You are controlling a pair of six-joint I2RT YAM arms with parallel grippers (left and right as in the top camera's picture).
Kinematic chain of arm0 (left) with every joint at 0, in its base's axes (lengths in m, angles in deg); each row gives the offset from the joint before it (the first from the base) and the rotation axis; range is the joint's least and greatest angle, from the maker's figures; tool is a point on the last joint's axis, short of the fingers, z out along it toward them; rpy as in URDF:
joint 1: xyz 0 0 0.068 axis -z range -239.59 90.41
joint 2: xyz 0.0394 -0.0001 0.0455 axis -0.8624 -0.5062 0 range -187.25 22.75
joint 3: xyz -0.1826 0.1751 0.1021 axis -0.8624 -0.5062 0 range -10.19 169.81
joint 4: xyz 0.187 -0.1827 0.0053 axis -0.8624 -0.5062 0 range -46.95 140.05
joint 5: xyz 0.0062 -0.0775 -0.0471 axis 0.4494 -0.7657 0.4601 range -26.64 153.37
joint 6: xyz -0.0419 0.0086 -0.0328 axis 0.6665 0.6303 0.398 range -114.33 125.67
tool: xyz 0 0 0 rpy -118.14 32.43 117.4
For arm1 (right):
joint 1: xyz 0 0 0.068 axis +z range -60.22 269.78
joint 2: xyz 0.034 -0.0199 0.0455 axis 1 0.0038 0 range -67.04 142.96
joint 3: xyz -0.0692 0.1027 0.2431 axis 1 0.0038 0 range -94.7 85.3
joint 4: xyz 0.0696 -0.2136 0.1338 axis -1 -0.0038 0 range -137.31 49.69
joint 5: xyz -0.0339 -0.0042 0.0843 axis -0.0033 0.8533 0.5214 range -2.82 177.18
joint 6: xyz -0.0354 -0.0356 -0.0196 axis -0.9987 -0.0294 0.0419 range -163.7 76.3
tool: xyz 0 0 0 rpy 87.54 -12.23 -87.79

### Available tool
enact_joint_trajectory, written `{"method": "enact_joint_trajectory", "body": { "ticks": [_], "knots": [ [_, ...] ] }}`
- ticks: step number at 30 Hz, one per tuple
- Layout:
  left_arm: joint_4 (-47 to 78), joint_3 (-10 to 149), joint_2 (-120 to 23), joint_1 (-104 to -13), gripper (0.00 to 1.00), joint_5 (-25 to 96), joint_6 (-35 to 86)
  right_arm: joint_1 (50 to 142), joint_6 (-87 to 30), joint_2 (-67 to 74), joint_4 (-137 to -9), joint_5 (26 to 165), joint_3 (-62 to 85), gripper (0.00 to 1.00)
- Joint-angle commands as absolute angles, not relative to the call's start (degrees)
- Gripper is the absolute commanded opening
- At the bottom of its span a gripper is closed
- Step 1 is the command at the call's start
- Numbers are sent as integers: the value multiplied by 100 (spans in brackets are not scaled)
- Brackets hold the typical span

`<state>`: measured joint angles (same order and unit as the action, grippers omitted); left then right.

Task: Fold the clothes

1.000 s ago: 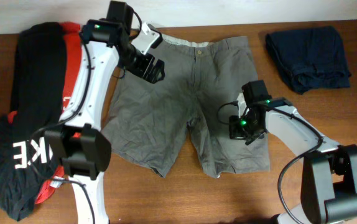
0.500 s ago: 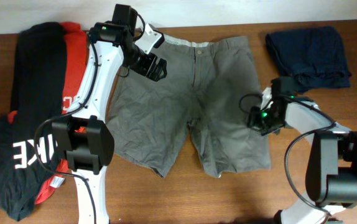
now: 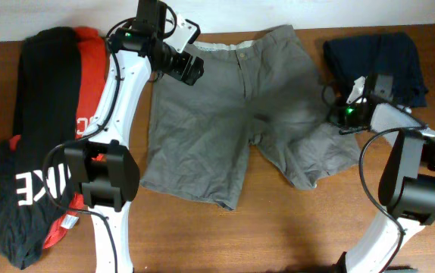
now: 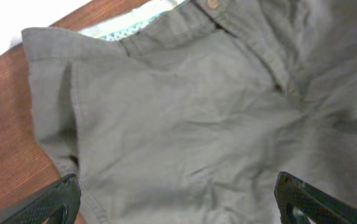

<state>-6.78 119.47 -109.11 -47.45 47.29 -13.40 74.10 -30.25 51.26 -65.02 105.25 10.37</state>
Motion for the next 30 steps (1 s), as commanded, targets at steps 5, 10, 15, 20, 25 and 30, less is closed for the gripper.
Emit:
{"method": "enact_joint_trajectory", "body": {
  "ticks": [5,10,15,20,25,30],
  "knots": [
    [436,11987,-11612,-4793,99,5074,-1268,7541,-4107,5389,-9568,10488,-1518,49],
    [1022,11987,-12080,-4865,99,5903,-1018,8055,-4618,5177,-10908,10497,-2725,54],
    [1346,11987,-12272,-5127,99,6062,-1021,8638,-4629,4954,-11203,10497,-2939,54],
    [1380,11987,-12585,-5261,96,6060,-1021,9097,-4627,4871,-11214,10497,-2939,54],
    [1168,11987,-12639,-5272,44,5822,-1018,9373,-4614,4842,-11214,10499,-2941,50],
    [519,11991,-12637,-5252,28,5354,-997,9512,-4474,4770,-11280,10499,-2941,49]
  ]
}}
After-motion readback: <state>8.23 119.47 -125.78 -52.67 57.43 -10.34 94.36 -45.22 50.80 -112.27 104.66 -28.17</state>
